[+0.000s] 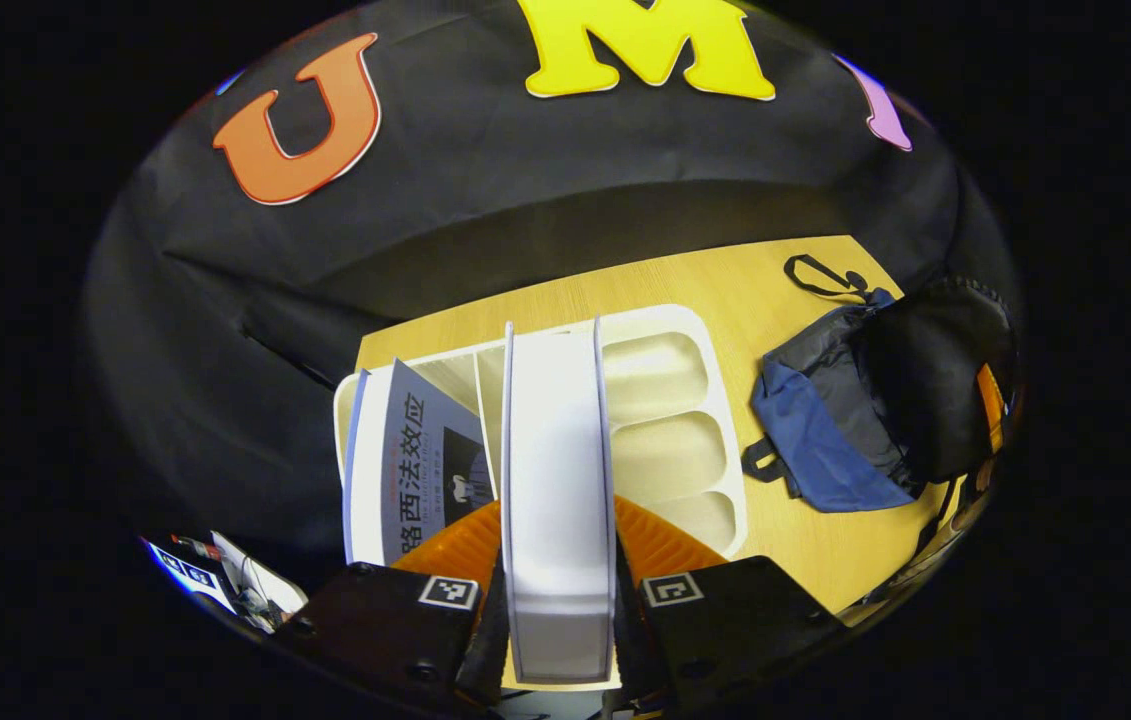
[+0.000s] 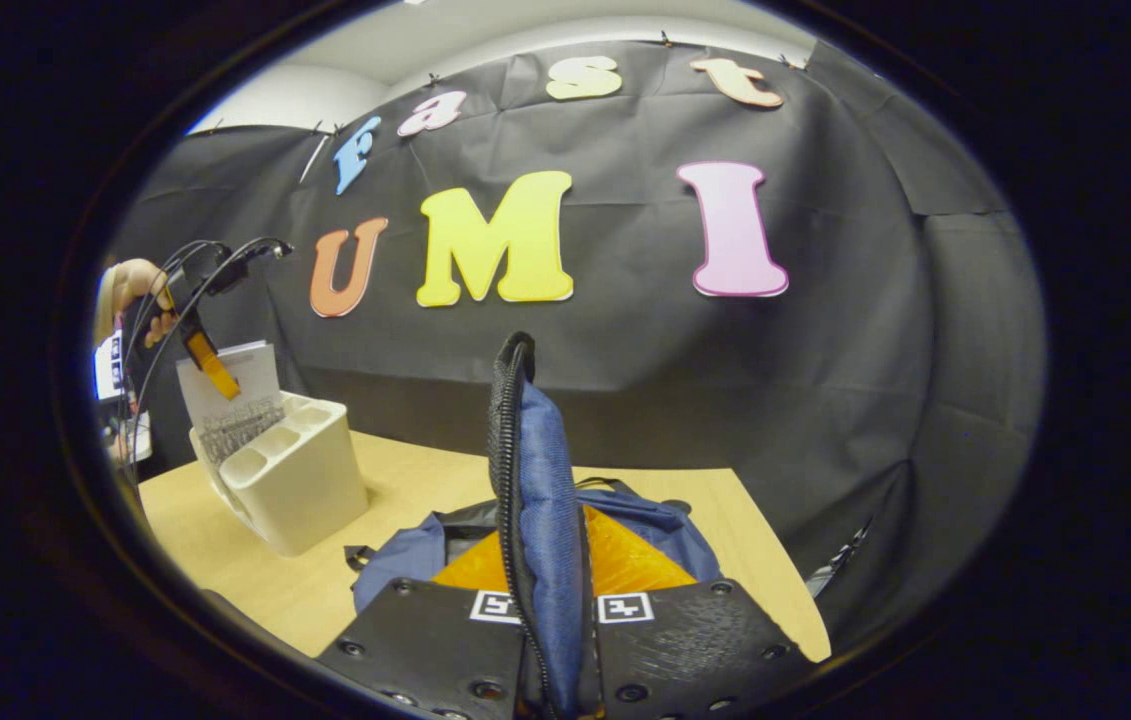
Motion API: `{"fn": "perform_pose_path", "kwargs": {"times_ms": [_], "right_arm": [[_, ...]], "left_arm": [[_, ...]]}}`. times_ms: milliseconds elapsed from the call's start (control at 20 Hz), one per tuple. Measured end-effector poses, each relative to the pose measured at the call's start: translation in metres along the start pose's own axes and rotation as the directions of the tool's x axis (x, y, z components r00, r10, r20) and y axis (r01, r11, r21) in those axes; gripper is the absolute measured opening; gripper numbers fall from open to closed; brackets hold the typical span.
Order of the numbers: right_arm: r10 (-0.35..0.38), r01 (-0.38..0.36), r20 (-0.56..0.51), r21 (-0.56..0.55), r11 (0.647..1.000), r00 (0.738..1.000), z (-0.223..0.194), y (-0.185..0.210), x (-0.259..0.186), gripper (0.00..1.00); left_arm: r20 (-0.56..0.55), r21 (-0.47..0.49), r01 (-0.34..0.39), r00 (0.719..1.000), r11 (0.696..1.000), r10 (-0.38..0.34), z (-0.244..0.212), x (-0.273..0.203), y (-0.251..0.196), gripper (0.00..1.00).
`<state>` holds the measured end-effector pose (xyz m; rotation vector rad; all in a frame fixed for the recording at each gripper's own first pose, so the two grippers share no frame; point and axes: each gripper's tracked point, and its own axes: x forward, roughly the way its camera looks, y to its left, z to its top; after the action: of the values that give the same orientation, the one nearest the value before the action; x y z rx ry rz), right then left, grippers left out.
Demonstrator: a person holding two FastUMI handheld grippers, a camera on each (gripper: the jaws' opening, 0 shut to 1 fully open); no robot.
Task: Open the schoolbag, grab two books from the bookshelf and put them into the schoolbag.
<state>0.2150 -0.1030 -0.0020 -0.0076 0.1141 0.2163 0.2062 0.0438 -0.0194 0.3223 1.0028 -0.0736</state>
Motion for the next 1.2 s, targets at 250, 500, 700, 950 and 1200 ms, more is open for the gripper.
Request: {"fn": "perform_pose_path", "kwargs": {"times_ms": [250,500,700,950,1200], "right_arm": [[0.014,-0.014,-0.014,-0.016,1.0,1.0,-0.005,0.003,0.003,0.08],[0.021,-0.022,-0.03,-0.027,0.999,0.999,-0.01,0.006,0.004,0.08],[0.024,-0.024,-0.025,-0.015,1.0,0.999,-0.008,0.005,0.003,0.08],[0.025,-0.025,-0.029,-0.001,1.0,0.999,-0.01,0.004,0.002,0.08],[0.03,-0.03,-0.035,0.003,1.0,0.999,-0.011,0.004,0.003,0.08]], "left_arm": [[0.12,-0.015,-0.14,0.983,0.99,0.141,0.014,-0.047,0.004,0.45],[0.297,-0.014,-0.248,0.924,0.969,0.241,0.037,-0.097,-0.007,0.45],[0.416,-0.017,-0.27,0.873,0.963,0.253,0.055,-0.124,-0.029,0.45],[0.439,0.043,-0.228,0.879,0.973,0.187,0.058,-0.135,-0.065,0.44],[0.502,0.066,-0.223,0.85,0.973,0.161,0.071,-0.161,-0.084,0.44]]}}
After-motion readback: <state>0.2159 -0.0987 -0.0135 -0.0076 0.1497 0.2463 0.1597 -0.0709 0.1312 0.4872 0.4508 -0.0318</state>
